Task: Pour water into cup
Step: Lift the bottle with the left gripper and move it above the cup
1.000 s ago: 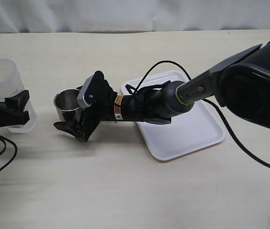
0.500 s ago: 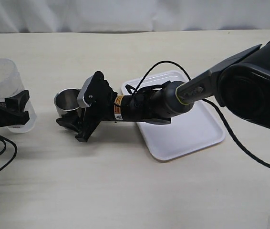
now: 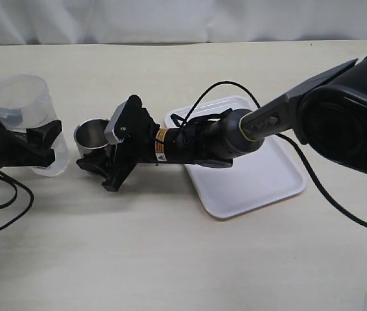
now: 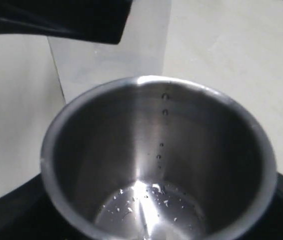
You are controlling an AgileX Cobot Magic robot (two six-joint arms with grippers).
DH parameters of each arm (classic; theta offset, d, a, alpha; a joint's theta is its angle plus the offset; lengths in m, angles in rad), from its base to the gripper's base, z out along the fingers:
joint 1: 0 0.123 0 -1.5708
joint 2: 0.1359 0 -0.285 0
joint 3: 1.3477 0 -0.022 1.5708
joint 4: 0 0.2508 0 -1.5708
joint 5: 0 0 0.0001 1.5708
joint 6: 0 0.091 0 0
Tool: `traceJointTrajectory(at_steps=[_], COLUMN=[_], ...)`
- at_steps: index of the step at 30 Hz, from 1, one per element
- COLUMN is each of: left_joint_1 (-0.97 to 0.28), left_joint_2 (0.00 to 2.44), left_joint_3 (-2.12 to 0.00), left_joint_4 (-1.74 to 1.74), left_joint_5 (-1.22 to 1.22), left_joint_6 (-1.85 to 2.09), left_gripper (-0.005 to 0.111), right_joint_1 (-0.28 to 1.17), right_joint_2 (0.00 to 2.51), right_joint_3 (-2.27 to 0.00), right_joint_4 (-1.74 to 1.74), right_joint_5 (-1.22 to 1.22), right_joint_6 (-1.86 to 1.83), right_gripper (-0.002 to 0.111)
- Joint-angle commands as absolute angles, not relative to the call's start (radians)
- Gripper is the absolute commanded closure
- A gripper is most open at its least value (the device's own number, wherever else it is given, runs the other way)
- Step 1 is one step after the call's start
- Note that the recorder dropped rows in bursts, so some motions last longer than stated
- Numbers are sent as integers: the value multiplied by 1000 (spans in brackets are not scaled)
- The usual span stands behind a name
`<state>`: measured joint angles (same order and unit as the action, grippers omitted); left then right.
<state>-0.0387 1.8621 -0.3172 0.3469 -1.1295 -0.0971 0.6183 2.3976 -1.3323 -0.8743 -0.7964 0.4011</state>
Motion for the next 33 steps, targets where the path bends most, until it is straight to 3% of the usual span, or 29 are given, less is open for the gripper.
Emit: traceJointTrajectory(at_steps=[1,13,33], left_joint_1=[-47,-47,-47], left_joint_2=[1859,1859,1859], left_joint_3=[-328,-419,-642], left_joint_4=[356,520,684], left_joint_5=[-1153,-1119,-974], left_joint_6=[-112,-163,0], left_gripper=[107,107,107], right_joint_1=[595,488,474], right_joint_2=[2355,2329,2325], right_joint_3=[-1331,-1329,-1301], right_joint_4=[-881,-1072,-1157], right_joint_5=[-803,-798,-818], right_joint_6=[434,665,526], right_gripper=[104,104,104])
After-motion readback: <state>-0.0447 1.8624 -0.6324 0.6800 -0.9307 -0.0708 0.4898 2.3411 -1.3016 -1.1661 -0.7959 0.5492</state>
